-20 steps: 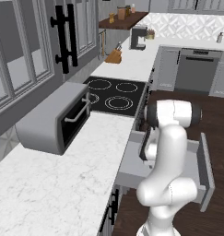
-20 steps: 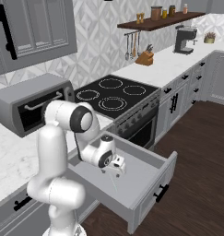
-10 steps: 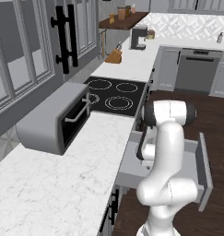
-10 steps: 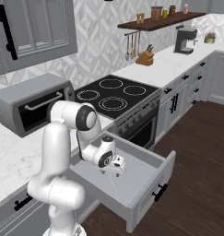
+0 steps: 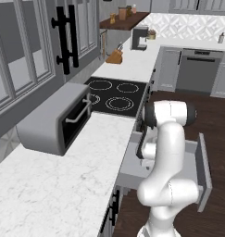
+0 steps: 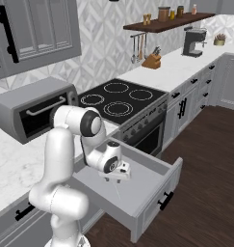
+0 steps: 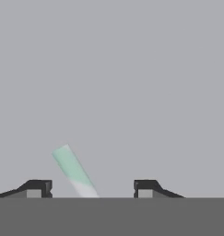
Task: Take a straw from the drawer in front and place it inside the glass cup on the dining counter.
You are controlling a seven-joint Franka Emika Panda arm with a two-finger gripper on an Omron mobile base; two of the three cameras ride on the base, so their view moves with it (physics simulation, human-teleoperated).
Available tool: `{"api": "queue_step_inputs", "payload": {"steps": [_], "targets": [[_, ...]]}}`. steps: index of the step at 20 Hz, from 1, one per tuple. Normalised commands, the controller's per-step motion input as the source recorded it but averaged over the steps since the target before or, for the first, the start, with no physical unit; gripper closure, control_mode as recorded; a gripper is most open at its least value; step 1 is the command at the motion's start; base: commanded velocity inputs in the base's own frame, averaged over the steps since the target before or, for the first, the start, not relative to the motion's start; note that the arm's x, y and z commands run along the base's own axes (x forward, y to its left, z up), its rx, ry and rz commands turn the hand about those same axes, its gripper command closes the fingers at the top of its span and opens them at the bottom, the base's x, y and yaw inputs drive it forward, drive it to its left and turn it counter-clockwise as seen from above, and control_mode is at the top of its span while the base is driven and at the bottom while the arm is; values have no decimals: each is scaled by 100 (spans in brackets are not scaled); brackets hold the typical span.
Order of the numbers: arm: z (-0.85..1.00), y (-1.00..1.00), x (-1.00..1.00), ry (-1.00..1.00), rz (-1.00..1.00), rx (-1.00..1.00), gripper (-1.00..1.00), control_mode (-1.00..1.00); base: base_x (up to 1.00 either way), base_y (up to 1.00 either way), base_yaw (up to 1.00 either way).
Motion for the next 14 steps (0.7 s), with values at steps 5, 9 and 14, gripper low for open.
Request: {"api": "queue_step_inputs", "payload": {"steps": [5, 9, 14], "targets": [[-27, -27, 8, 0, 0, 0, 100, -100, 0, 0, 0], [-5, -33, 21, 0, 0, 0, 100, -100, 0, 0, 0], [0, -33, 32, 0, 0, 0, 100, -100, 0, 0, 0]]}}
